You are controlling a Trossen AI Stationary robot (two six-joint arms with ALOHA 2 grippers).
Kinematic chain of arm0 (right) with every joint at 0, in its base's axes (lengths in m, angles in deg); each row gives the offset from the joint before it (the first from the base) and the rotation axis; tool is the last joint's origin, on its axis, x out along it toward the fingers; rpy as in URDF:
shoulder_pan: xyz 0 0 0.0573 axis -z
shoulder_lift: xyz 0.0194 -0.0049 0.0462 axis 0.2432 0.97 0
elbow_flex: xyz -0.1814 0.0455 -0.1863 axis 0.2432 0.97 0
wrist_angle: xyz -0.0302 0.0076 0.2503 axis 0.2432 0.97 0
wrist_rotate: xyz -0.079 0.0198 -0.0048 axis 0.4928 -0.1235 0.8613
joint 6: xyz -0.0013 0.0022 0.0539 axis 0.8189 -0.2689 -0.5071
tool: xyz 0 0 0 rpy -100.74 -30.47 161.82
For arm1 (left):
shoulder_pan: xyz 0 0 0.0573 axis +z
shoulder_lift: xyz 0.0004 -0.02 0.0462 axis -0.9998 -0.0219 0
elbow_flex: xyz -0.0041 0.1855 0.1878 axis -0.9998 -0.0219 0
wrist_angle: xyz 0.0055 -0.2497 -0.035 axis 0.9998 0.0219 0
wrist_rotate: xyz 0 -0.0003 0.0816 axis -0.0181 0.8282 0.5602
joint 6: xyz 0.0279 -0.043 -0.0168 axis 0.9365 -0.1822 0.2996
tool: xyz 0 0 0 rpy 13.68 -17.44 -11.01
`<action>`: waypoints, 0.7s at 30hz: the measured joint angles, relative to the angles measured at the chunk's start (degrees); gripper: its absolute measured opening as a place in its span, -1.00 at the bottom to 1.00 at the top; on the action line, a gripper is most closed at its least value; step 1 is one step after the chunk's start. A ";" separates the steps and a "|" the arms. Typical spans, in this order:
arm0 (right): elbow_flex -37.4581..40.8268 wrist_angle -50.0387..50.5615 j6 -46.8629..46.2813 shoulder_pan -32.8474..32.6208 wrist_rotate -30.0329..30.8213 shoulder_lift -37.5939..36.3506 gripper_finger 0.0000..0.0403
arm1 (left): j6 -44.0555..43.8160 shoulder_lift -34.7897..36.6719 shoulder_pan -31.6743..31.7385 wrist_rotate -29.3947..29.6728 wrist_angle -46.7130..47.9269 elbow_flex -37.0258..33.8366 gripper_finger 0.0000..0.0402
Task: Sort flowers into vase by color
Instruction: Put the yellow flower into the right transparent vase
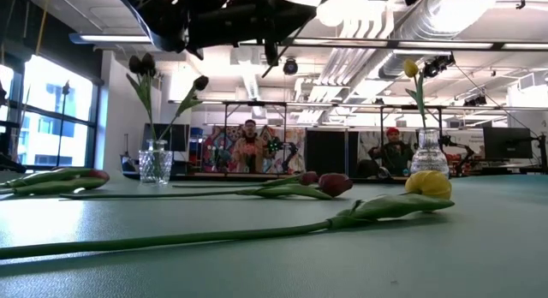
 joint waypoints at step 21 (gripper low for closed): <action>-2.06 7.30 6.50 0.14 9.29 -1.71 -0.99 | 0.91 0.07 0.97 7.42 12.73 0.09 -0.63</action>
